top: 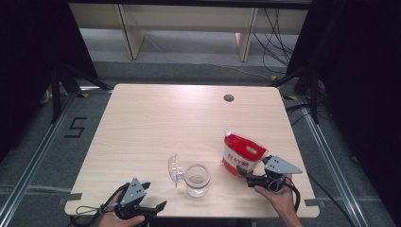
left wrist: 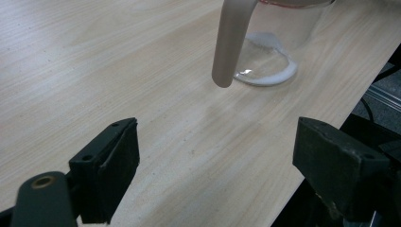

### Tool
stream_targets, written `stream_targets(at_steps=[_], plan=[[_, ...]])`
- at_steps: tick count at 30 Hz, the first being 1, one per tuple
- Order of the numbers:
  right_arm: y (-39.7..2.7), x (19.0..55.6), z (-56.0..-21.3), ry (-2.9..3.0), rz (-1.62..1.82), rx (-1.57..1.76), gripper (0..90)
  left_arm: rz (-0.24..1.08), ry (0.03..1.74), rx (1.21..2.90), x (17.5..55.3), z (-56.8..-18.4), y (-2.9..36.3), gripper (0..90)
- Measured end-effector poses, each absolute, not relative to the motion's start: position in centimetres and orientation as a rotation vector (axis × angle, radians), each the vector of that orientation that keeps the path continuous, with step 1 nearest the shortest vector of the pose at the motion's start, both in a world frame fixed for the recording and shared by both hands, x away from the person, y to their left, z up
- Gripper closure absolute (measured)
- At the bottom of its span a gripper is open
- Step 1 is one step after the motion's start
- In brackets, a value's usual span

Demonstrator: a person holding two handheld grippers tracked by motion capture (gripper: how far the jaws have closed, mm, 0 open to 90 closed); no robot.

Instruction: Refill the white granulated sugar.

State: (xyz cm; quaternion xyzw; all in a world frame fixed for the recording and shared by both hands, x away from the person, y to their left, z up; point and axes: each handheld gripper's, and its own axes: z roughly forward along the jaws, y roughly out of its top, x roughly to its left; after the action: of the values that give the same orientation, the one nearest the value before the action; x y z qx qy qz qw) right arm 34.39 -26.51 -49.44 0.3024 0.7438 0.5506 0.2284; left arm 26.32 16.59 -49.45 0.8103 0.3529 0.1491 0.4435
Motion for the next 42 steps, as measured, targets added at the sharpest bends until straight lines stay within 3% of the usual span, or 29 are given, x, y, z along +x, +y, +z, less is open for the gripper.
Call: stream_targets(at_steps=[22,30,42], plan=[[-26.1,35.2,-50.0,2.061,1.561,0.806,29.3,0.378,0.846,2.028,26.4,-49.4,16.6,15.2],[-25.9,35.2,-50.0,2.046,1.570,0.794,40.9,0.377,0.845,2.026,26.4,-49.4,16.6,15.2],[-25.0,34.1,-50.0,1.986,1.540,0.885,42.8,0.374,0.851,2.021,26.3,-49.4,16.6,15.2]])
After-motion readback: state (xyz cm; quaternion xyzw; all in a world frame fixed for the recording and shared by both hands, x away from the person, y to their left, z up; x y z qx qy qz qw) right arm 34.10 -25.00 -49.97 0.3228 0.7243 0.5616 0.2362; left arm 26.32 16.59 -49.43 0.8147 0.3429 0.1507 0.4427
